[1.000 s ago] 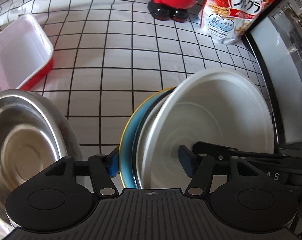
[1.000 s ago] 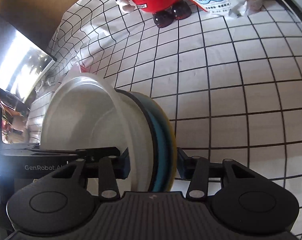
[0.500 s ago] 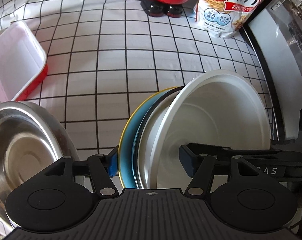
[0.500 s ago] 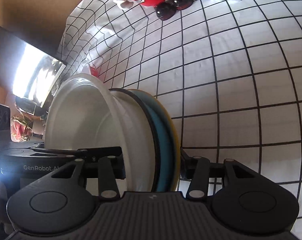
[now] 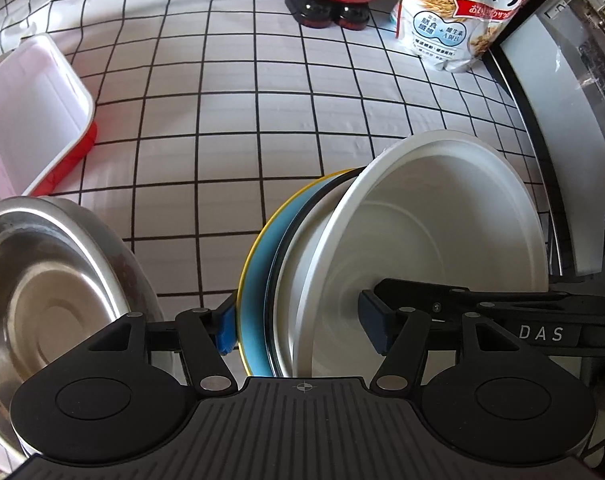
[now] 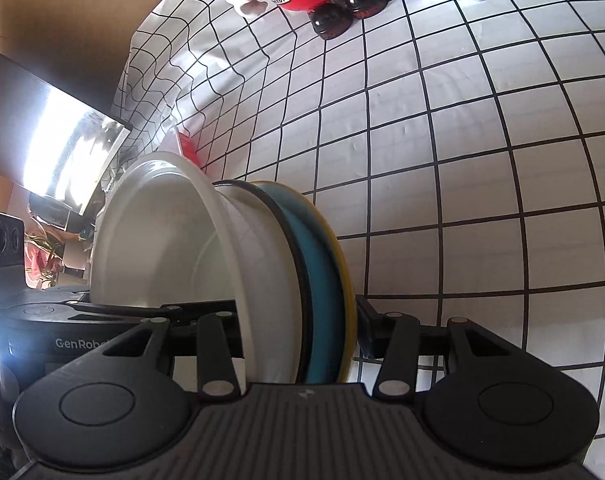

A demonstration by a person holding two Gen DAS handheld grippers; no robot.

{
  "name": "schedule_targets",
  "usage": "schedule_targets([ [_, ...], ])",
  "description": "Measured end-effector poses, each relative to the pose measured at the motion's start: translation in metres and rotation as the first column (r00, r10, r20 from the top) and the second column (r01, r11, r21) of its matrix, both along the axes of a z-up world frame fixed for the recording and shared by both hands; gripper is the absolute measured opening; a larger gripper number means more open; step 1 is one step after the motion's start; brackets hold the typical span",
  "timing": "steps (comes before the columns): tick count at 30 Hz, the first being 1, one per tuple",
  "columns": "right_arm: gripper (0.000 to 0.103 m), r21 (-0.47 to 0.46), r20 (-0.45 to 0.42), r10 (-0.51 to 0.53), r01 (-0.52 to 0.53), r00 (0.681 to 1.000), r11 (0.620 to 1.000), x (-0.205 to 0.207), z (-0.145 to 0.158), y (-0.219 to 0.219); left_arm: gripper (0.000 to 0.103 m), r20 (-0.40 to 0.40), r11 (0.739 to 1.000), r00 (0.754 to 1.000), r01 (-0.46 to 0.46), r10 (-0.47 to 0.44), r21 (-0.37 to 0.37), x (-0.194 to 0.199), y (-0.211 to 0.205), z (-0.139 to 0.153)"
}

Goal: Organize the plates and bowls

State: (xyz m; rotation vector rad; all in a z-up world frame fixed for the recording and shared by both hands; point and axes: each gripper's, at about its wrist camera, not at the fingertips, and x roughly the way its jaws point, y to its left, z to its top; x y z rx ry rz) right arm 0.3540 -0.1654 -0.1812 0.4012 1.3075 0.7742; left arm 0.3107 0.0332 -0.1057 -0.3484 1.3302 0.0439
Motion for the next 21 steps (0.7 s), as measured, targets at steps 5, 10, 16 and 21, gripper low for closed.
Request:
schedule_targets([
  [5, 0.047, -0.003, -0.01, -0.003, 0.003, 1.0, 1.0, -0.0007, 0.0, -0.0004, 0.065, 0.004, 1.0, 1.0, 0.003, -0.003, 0.001, -0.001, -0.0005, 0.0004],
  [10, 0.047, -0.01, -0.009, -0.005, 0.005, 1.0, 1.0, -0.0018, 0.0006, 0.0002, 0.064, 0.005, 1.0, 1.0, 0.003, -0.003, 0.0, -0.0012, -0.0006, 0.0007],
  [16, 0.047, -0.051, 0.028, -0.004, 0.006, 1.0, 0.999, -0.0053, 0.0068, 0.0017, 0.065, 0.004, 1.0, 1.0, 0.003, -0.003, 0.002, -0.002, -0.0001, 0.001],
  [21, 0.047, -0.062, 0.033, -0.011, 0.013, 0.999, 0.998, -0.006, 0.0079, 0.0019, 0.065, 0.003, 1.0, 1.0, 0.004, -0.004, 0.003, -0.0019, 0.0002, 0.0011],
])
